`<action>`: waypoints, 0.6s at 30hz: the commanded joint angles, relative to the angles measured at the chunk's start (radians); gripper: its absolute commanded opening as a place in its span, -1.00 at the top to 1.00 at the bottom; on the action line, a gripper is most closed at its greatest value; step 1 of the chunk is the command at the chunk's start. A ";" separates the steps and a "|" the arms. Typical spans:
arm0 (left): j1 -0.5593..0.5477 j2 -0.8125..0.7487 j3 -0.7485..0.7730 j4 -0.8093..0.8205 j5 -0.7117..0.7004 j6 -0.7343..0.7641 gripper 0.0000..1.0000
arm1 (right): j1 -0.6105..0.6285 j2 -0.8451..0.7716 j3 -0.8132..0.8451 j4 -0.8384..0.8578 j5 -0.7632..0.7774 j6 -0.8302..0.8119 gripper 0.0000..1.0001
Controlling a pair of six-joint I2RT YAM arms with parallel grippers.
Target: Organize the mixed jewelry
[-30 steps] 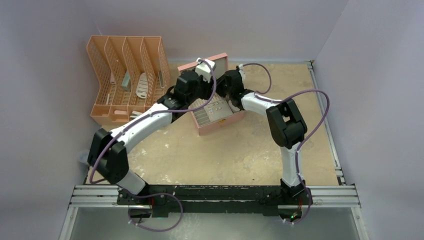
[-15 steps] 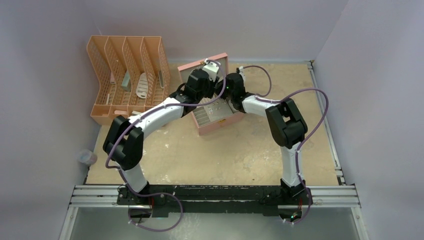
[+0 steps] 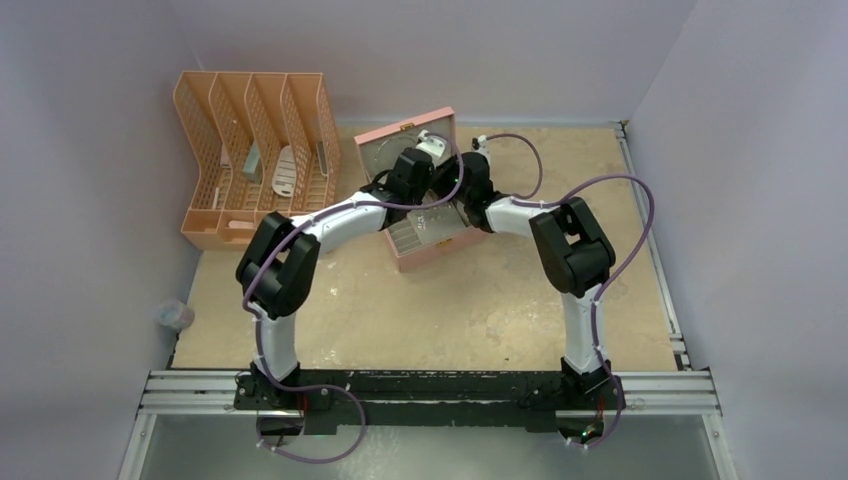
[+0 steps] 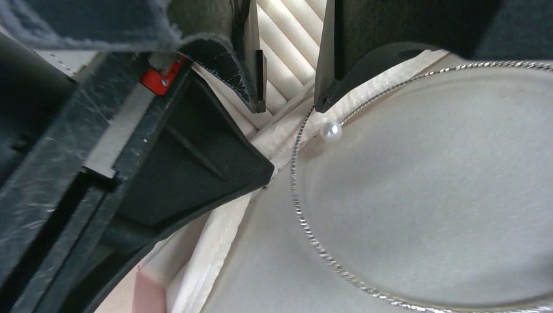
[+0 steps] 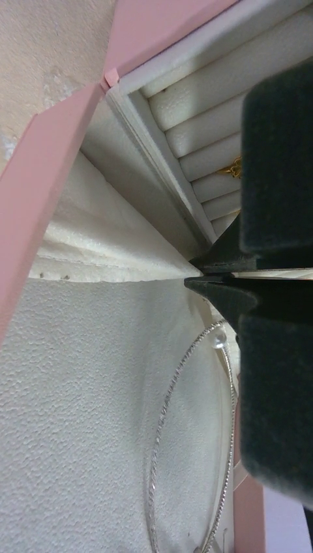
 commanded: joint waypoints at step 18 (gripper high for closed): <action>-0.001 0.029 0.101 -0.031 -0.091 0.066 0.70 | 0.026 -0.026 -0.041 -0.040 -0.116 -0.057 1.00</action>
